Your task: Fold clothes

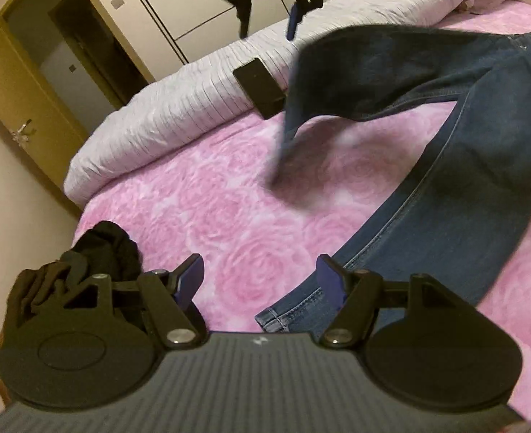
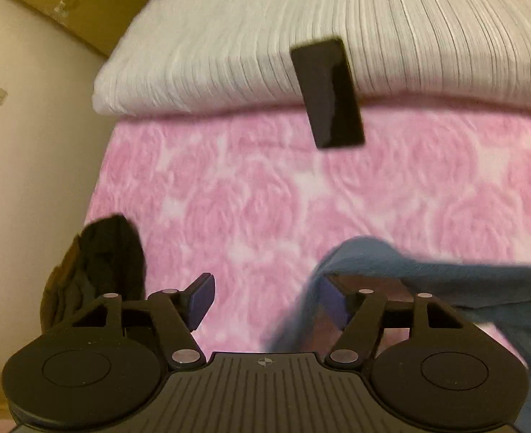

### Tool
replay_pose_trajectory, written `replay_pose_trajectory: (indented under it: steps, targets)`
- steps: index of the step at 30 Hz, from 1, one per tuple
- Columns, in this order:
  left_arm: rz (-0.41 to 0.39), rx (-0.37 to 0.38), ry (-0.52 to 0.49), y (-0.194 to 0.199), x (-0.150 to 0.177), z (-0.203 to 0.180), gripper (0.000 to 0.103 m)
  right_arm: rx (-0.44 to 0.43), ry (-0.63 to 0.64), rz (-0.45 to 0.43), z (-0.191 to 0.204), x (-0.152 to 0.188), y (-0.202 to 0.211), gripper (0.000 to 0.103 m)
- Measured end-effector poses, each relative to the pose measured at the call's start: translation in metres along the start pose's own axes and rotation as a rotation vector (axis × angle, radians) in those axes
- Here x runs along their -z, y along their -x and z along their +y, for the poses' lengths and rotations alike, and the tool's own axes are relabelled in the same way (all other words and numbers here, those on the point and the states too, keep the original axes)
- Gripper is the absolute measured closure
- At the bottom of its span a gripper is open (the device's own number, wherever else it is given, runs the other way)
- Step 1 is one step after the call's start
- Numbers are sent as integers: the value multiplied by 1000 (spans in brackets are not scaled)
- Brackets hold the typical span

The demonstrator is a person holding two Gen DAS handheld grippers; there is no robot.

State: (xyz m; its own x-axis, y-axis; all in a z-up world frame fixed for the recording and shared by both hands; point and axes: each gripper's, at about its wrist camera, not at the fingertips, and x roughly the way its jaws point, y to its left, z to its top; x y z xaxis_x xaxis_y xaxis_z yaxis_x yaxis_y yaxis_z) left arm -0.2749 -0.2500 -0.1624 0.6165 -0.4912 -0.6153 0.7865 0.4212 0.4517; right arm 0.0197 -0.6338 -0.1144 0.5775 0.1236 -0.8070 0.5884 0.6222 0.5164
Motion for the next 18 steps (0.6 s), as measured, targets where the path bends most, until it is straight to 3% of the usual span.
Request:
replay_pose_trajectory:
  steps: [3, 10, 18]
  targets:
    - [-3, 37, 0, -17, -2, 2, 38, -55, -23, -57, -20, 17, 14, 36]
    - [-83, 143, -96, -71, -34, -8, 38, 108, -102, -91, -96, 82, 68, 35]
    - [-170, 164, -364, -176, -85, -44, 37, 320, -375, -140, -206, 204, 146, 35]
